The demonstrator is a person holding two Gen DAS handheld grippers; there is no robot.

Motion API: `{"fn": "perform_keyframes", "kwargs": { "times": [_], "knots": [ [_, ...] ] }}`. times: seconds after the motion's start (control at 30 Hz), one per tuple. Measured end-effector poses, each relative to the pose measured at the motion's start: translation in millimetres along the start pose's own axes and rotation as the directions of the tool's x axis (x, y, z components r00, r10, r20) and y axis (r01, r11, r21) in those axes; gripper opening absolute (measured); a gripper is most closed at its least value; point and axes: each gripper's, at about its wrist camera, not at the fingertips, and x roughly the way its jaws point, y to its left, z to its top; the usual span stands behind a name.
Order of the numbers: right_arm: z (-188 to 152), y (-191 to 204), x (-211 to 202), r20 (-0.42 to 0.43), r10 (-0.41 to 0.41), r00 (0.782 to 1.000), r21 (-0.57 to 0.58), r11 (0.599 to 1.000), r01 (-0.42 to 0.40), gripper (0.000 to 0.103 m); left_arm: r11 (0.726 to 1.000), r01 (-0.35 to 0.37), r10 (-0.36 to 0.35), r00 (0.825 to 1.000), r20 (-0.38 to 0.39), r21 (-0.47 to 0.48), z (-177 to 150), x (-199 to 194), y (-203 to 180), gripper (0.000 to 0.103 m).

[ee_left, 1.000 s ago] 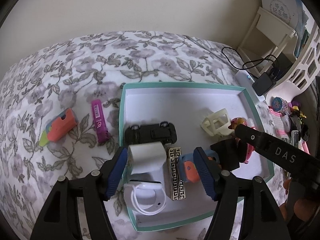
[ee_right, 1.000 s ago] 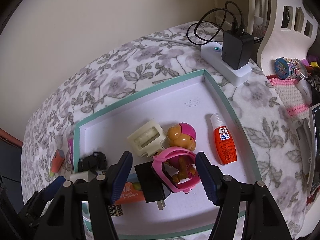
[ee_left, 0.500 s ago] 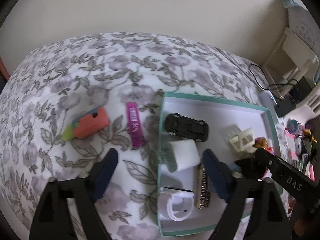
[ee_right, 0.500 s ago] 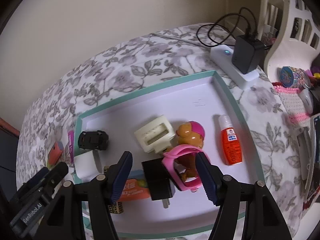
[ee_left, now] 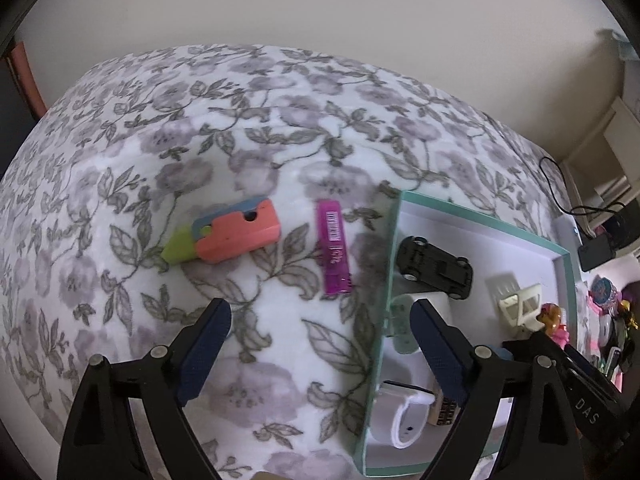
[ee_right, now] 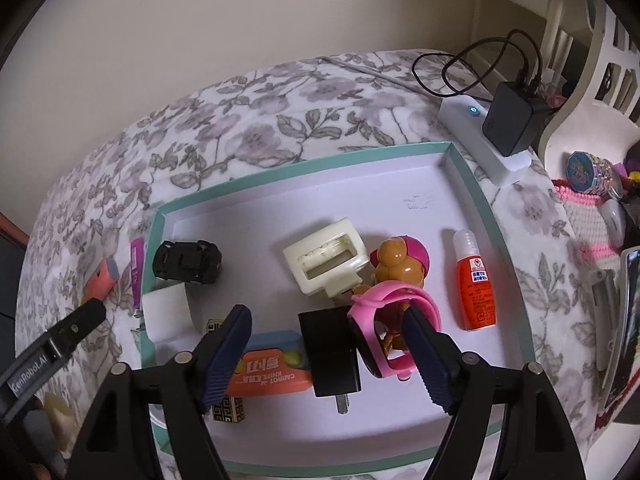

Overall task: Organize rigid objects
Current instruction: 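Move both grippers back over the pile of objects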

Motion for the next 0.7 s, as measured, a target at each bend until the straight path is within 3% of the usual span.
{"fn": "perform_keyframes", "kwargs": {
  "times": [0.13,0.47,0.7],
  "knots": [
    [0.1,1.2,0.6,0.005,0.004,1.0,-0.006,1.0,-0.004,0.103,1.0,-0.007,0.007,1.0,-0.001,-0.011,1.1,1.1,5.6,0.091],
    [0.2,7.5,-0.6,0.025,-0.016,1.0,-0.036,0.999,0.017,0.103,0.999,-0.032,0.032,0.999,0.001,-0.029,5.9,0.9,16.8,0.091],
    [-0.3,29.4,-6.8,0.053,0.012,0.999,-0.082,0.997,-0.007,0.103,0.991,-0.03,0.032,0.999,0.014,-0.128,17.5,-5.7,53.8,0.091]
  ]
}}
